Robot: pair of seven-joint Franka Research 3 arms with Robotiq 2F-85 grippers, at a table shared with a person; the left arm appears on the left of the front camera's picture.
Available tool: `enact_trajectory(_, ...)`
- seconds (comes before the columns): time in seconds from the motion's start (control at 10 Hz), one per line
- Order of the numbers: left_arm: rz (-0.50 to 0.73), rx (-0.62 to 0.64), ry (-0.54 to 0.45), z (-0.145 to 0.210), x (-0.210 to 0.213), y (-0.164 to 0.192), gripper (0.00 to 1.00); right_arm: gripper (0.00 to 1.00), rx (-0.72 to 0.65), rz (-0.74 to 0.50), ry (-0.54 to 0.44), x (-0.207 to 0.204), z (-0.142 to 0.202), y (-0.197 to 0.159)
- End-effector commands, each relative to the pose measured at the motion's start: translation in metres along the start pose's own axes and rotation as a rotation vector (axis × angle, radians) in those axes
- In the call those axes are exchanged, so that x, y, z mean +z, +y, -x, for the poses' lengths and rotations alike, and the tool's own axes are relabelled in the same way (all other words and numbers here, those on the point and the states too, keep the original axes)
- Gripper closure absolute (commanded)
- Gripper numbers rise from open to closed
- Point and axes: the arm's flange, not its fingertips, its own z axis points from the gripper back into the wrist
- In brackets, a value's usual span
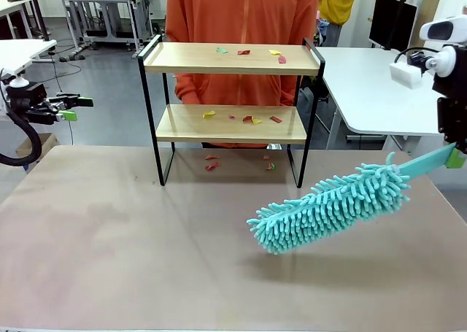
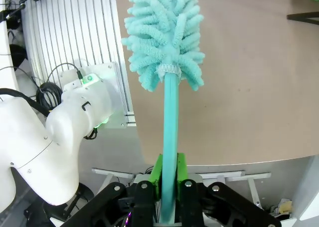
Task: Clean the shelf.
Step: Clean the specific section of the Shelf indicated by the human with the Duster.
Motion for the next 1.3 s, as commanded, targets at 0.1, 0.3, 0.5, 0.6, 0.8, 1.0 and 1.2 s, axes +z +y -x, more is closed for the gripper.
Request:
enact_trajectory(0.1, 0.005, -0.001, 0.003, -0.0025, -0.0009, -0.0013, 0.00, 0.87, 0.008, 0.003, 0.006, 0.0012, 0.0031, 0.0016)
enact_trajectory(0.3, 0.005, -0.001, 0.003, -0.0025, -0.0009, -0.0013, 0.00, 0.87, 0.008, 0.003, 0.006, 0.0012, 0.0031, 0.0016)
enact_trajectory(0.5, 0.005, -0.001, 0.003, -0.0025, -0.0009, -0.0013, 0.00, 0.87, 0.008, 0.003, 0.006, 0.0012, 0.0031, 0.0016)
enact_trajectory(0.6, 0.005, -0.001, 0.003, -0.0025, -0.0009, -0.0013, 0.00, 0.87, 0.008, 0.003, 0.006, 0.0012, 0.0031, 0.0016)
enact_trajectory(0.8, 0.005, -0.001, 0.003, -0.0025, -0.0009, -0.0013, 0.00, 0.87, 0.008, 0.003, 0.006, 0.0012, 0.0031, 0.0016)
enact_trajectory(1.0, 0.005, -0.001, 0.003, -0.0025, -0.0009, -0.0013, 0.00, 0.87, 0.008, 0.003, 0.006, 0.0012, 0.0031, 0.0016)
enact_trajectory(1.2, 0.005, -0.001, 0.003, -0.0025, -0.0009, -0.0013, 0.00, 0.87, 0.008, 0.003, 0.006, 0.0012, 0.0031, 0.0016)
